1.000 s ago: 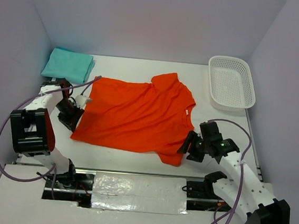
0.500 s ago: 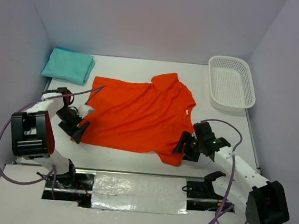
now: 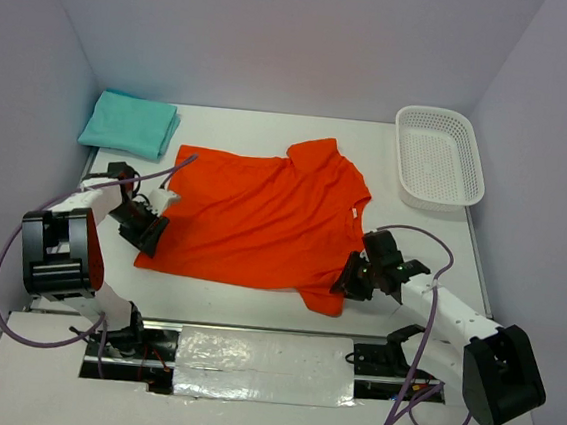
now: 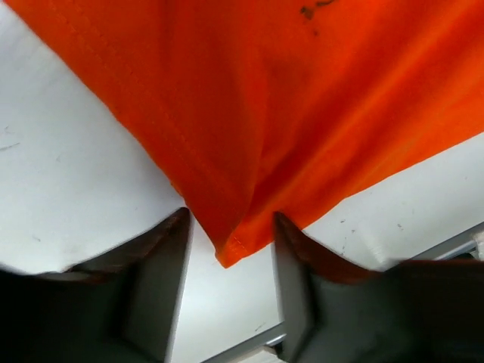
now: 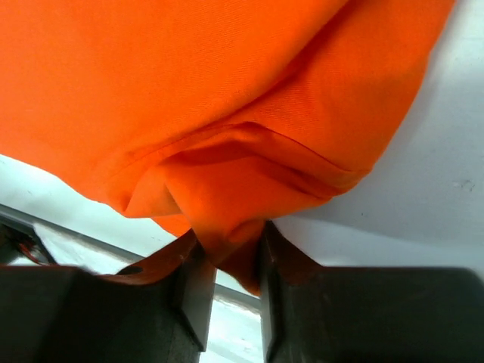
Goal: Fold and stack the t-shirts
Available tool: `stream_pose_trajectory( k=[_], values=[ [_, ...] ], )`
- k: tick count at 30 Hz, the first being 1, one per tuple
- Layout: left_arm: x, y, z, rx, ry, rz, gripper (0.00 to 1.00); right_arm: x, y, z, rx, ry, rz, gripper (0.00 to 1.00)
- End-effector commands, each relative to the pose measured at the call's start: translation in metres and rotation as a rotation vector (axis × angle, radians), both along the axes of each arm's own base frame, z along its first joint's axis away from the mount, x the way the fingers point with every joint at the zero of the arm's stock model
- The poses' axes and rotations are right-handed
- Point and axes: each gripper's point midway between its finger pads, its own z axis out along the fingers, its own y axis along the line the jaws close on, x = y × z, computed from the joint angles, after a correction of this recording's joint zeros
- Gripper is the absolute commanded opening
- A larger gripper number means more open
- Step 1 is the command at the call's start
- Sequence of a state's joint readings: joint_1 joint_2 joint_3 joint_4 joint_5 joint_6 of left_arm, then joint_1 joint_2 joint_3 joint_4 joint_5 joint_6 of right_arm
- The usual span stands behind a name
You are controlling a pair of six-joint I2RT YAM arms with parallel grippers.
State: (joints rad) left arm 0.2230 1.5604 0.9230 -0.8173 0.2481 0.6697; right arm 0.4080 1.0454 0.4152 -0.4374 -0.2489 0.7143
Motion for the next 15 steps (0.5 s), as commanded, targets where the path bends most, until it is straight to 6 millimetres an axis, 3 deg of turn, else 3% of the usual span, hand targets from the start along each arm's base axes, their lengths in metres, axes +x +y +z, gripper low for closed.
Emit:
stream_pose_trajectory(
  k=[1,3,4,6,7,8,9,10,11,12,13,14,15],
  values=[
    [-0.003,-0.013,-0.003,-0.06,0.021,-0.002,0.55,0.004,0.001,0.006,-0.005,-0.038,0.017,0.31],
    [-0.005,-0.016,-0.006,-0.08,0.034,-0.002,0.14,0.002,0.002,0.005,0.0,-0.034,0.026,0.1],
    [-0.005,-0.017,-0.006,-0.089,0.035,0.007,0.01,0.003,0.005,0.008,0.016,-0.034,0.033,0.01],
    [0.009,-0.02,0.003,-0.112,0.008,0.023,0.0,0.009,0.008,0.015,0.029,-0.046,0.052,0.0],
    [0.019,-0.026,0.011,-0.152,-0.018,0.024,0.0,0.028,0.015,0.037,0.059,-0.096,0.066,0.0],
    [0.033,-0.027,0.018,-0.17,-0.034,0.055,0.0,0.048,0.006,0.044,0.054,-0.096,0.032,0.0],
    [0.074,-0.022,0.049,-0.171,-0.138,0.069,0.0,0.062,-0.001,0.053,0.037,-0.106,0.052,0.0],
    [0.097,-0.026,0.068,-0.214,-0.171,0.116,0.0,0.108,0.004,0.089,0.067,-0.156,0.062,0.0],
    [0.123,-0.025,0.074,-0.239,-0.17,0.148,0.0,0.142,-0.01,0.11,0.058,-0.186,0.031,0.0],
    [0.176,-0.02,0.137,-0.24,-0.332,0.147,0.0,0.154,-0.017,0.124,0.025,-0.141,0.037,0.0],
    [0.202,-0.02,0.162,-0.269,-0.371,0.202,0.0,0.223,-0.016,0.18,-0.009,-0.276,0.07,0.0],
    [0.235,-0.017,0.168,-0.291,-0.388,0.235,0.0,0.238,-0.026,0.201,-0.043,-0.248,0.058,0.0],
    [0.278,-0.009,0.265,-0.288,-0.662,0.222,0.0,0.281,-0.028,0.317,-0.017,-0.541,0.044,0.0]
  ],
)
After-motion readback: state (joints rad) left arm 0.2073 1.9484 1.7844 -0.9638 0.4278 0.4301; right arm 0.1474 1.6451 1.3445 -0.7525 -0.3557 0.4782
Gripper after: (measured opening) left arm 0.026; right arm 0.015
